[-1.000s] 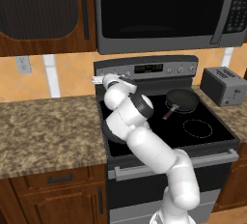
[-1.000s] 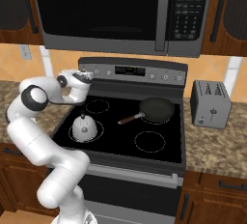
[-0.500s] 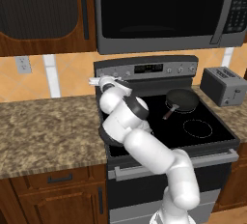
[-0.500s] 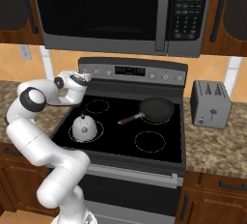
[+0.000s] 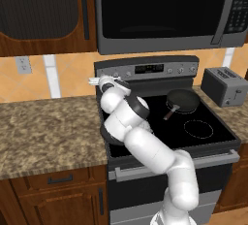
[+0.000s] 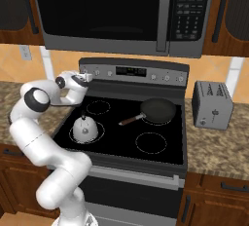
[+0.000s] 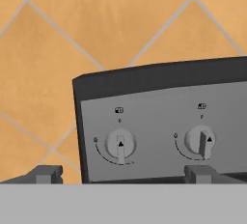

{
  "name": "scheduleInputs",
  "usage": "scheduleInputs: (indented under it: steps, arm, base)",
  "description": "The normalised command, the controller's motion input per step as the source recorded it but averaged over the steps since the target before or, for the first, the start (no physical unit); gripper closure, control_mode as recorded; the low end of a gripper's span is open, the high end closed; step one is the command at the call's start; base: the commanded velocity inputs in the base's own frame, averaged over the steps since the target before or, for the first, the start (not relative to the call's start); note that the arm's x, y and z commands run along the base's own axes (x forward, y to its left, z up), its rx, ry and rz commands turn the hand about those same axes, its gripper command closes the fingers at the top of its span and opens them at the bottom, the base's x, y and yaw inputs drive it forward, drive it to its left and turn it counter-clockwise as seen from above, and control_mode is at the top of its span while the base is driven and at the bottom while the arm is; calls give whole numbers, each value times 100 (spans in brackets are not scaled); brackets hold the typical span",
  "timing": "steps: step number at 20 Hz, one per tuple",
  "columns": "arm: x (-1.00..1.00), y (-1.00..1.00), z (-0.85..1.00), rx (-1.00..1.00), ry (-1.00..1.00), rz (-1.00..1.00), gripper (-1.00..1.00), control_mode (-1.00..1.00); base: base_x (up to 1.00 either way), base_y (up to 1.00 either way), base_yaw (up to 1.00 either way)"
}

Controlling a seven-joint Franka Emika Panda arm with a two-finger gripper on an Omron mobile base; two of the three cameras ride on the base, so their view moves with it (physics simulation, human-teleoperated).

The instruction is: Pick the kettle from the counter and place it on a stove burner. Then turn the burner on.

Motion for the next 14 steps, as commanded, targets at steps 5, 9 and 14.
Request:
scheduleInputs:
  steps: [5,9,14]
  arm:
    - [10,0,0,0,0,0,-100,-100]
    - [12,0,0,0,0,0,-100,-100]
    - [11,0,0,0,0,0,-100,-100]
  base:
    - [0,0,0]
    - [0,0,0]
    - [0,0,0]
